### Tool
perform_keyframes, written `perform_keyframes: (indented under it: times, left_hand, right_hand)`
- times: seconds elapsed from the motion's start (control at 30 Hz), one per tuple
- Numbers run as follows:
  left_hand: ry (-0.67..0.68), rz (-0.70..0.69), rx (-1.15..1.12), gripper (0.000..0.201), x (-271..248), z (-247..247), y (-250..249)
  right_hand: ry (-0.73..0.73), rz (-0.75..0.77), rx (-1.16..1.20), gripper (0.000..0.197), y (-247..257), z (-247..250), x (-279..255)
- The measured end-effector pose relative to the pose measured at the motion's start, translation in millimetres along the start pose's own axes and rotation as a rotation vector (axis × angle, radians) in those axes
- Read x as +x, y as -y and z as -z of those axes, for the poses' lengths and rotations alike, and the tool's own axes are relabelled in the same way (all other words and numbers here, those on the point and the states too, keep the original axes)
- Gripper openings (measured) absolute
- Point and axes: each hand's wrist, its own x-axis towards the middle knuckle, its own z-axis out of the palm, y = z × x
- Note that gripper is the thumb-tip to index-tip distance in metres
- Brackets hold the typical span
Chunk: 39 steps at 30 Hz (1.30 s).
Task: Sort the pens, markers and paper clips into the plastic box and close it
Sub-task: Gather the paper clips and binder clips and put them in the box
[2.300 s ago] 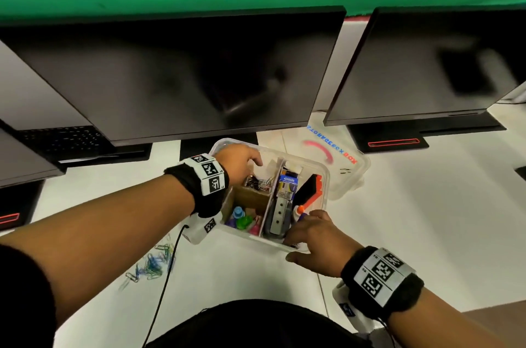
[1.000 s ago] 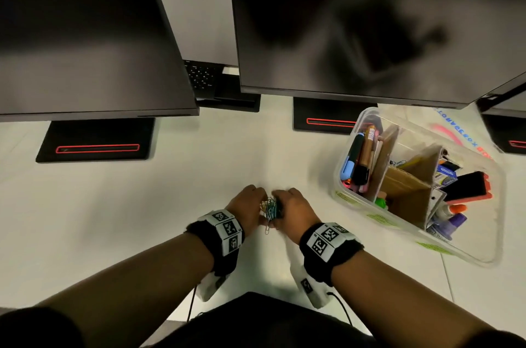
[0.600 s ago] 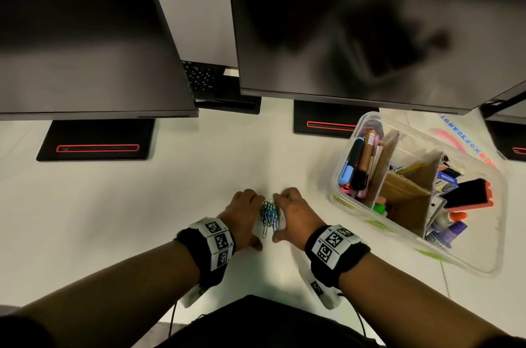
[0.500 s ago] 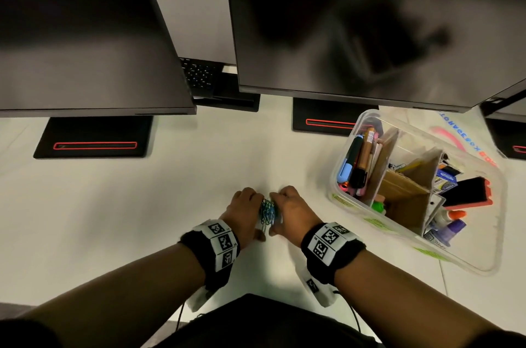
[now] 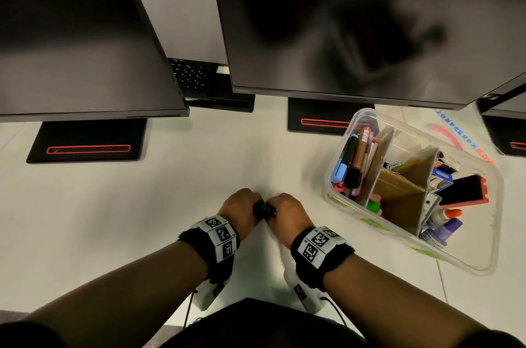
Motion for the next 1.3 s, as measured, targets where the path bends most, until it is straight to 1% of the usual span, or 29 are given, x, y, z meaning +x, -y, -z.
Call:
perform_keyframes:
  times: [0.13,0.2,0.37,0.5,0.63,0.73,0.77,0.83,0.93,1.07,1.23,1.3]
  left_hand:
    - [0.002,0.083,-0.084,0.014,4.3,8.8,-7.3]
    - [-0.004,0.097,-0.125,0.008,4.8,15.0,-10.8]
    - [-0.041,-0.012,-0.096,0.003,1.6,47.0,-27.2]
    - [-0.113,-0.117,-0.08,0.01,-2.7,78.5,-49.4]
    - [-0.186,-0.197,-0.051,0.008,-4.1,102.9,-83.8]
    - [-0.228,-0.259,-0.057,0.005,-0.6,111.2,-118.0]
    - [-0.231,-0.274,-0.07,0.008,1.4,111.8,-131.7]
    - [-0.225,-0.294,-0.083,0.012,7.9,109.1,-156.9]
    - [-0.206,-0.305,-0.081,0.007,19.7,99.8,-190.2]
    - [-0.179,-0.322,-0.062,0.006,32.8,80.6,-226.7]
    - [-0.182,-0.318,-0.047,0.008,47.9,57.6,-260.3]
    - [-0.156,-0.313,-0.048,0.009,52.9,49.1,-266.7]
  right_hand:
    - [0.016,-0.031,-0.005,0.022,6.1,12.9,1.5]
    - [0.025,-0.034,0.01,0.025,9.5,22.5,0.0]
    - [-0.039,0.016,-0.052,0.025,23.5,55.2,-9.0]
    - [-0.109,0.063,-0.115,0.025,38.2,92.3,-19.8]
    - [-0.2,0.073,-0.07,0.022,40.6,133.5,-35.8]
    - [-0.266,0.059,-0.014,0.02,28.5,161.1,-44.5]
    - [-0.285,0.043,-0.013,0.02,21.6,171.0,-47.6]
    - [-0.305,0.004,-0.02,0.019,5.9,188.4,-52.8]
    - [-0.318,-0.045,0.002,0.017,-18.9,209.8,-62.7]
    - [-0.365,-0.114,0.059,0.015,-53.1,227.4,-72.7]
    - [-0.368,-0.173,0.038,0.018,-90.4,240.7,-71.9]
    - [-0.346,-0.196,0.025,0.019,-102.0,243.4,-70.1]
